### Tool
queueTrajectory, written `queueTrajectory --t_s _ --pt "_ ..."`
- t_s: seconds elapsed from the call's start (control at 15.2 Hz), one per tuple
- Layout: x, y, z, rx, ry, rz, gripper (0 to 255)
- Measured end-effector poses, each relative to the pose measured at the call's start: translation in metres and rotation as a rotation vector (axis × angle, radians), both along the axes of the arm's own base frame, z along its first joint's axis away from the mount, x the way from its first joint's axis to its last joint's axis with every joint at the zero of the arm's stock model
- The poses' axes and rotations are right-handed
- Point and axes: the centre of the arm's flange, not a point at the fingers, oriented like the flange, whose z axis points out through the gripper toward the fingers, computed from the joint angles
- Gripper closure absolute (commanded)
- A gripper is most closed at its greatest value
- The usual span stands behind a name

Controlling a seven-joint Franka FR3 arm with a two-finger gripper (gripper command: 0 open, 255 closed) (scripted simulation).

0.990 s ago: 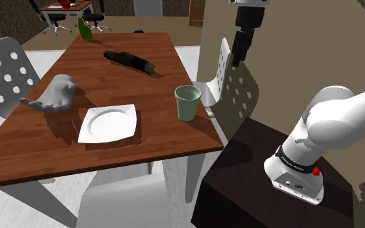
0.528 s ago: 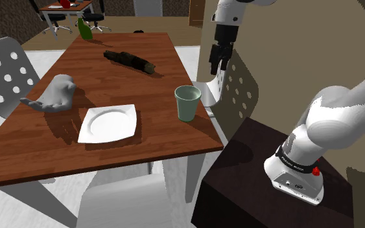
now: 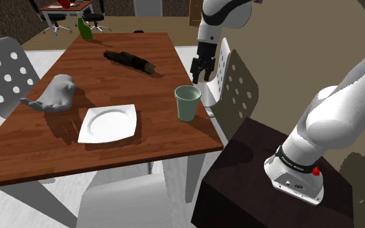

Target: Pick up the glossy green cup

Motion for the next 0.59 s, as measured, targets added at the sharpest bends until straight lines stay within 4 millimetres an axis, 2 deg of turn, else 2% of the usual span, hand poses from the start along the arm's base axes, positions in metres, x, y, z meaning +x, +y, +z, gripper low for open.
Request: queueTrajectory --t_s 0.13,0.26,0.59 --pt "0.014 -0.007 -0.024 0.02 0.007 -0.021 0" --pt "0.03 -0.012 -0.04 0.035 0.011 -0.039 0" --pt "0.034 -0.013 -0.066 0.042 0.013 -0.046 0"
